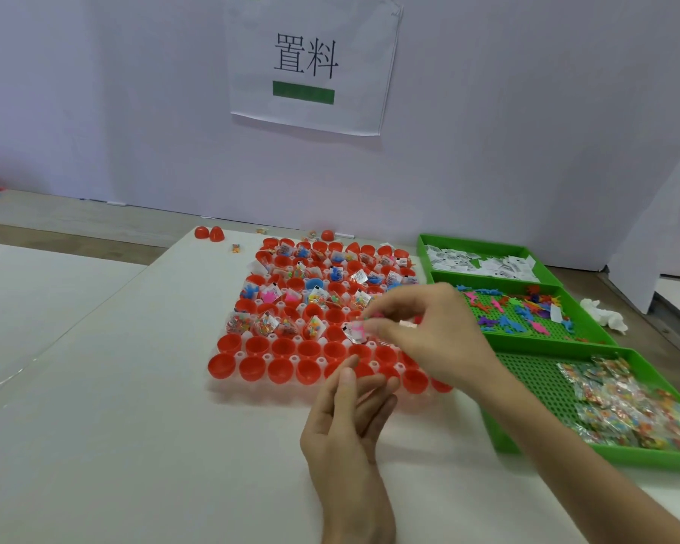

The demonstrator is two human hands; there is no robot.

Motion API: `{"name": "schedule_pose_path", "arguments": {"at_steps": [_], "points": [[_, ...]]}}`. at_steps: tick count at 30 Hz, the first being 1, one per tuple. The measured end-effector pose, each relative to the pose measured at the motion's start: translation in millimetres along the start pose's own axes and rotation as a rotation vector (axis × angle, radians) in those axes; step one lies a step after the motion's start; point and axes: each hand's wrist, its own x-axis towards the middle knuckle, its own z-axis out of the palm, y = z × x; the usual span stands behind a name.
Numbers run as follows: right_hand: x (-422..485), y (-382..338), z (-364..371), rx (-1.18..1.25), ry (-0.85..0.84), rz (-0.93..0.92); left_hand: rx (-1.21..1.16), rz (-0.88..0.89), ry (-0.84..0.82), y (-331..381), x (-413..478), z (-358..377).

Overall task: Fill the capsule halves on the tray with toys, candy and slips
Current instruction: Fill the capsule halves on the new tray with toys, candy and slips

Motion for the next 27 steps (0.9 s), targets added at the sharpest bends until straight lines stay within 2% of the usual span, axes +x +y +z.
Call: {"name": "schedule_pose_path", "arguments": {"at_steps": [5,8,14,27], "points": [[32.9,7.6,29.1,-0.208,-0.117,0.010,0.061,0.027,-0.029,0.3,-1.5,0.1],[41.0,13.1,41.4,-0.282,-0.116,0.030,0.047,0.018,-0.022,2.2,-0.2,0.2],[45.3,12.0,46.1,-0.343,-0.145,0.111,0.012,-0.033,-0.012,3.0,1.9,-3.3],[54.7,1.6,61.2,-0.492,-0.212,0.168,-0.032,-0.048,-0.007,3.9,2.6,-3.1]]}}
